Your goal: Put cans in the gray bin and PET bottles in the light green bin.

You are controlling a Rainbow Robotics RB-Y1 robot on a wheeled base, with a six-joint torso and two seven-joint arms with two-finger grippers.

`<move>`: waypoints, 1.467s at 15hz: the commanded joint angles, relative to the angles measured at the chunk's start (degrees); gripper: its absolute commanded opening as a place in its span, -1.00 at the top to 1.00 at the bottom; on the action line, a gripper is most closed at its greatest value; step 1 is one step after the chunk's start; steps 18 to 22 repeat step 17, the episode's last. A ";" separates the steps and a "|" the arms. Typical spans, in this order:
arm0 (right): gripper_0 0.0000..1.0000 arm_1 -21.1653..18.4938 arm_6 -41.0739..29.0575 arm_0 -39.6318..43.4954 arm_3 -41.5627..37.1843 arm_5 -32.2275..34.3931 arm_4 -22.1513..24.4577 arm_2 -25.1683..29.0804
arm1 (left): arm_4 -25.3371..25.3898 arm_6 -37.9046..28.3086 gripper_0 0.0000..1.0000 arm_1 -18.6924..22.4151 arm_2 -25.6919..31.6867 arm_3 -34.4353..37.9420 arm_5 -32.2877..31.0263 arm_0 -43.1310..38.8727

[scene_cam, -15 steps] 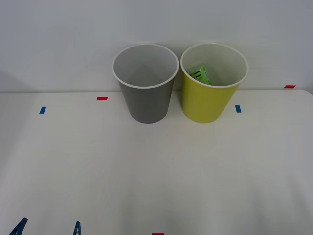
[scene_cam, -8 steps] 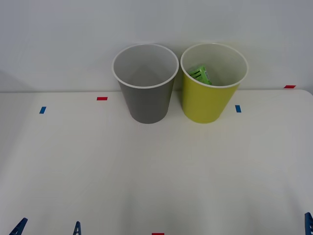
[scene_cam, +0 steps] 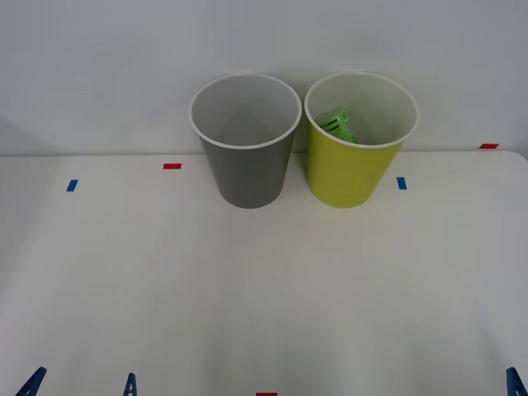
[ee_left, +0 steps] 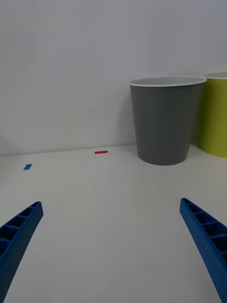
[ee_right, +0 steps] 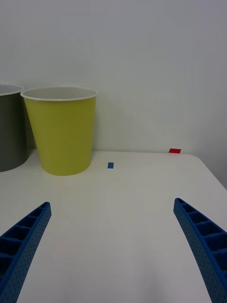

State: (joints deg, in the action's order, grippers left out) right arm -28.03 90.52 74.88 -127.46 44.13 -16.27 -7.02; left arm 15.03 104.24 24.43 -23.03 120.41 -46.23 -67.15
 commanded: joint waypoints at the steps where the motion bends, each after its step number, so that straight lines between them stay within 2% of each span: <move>1: -0.78 -0.01 0.01 0.00 0.02 -0.01 0.01 -0.01 | 0.00 0.00 -1.00 0.00 0.00 0.00 0.00 0.00; 22: -0.78 -0.01 0.01 0.00 0.02 -0.01 0.01 -0.01 | 0.00 0.00 -1.00 0.00 0.00 0.00 0.00 0.00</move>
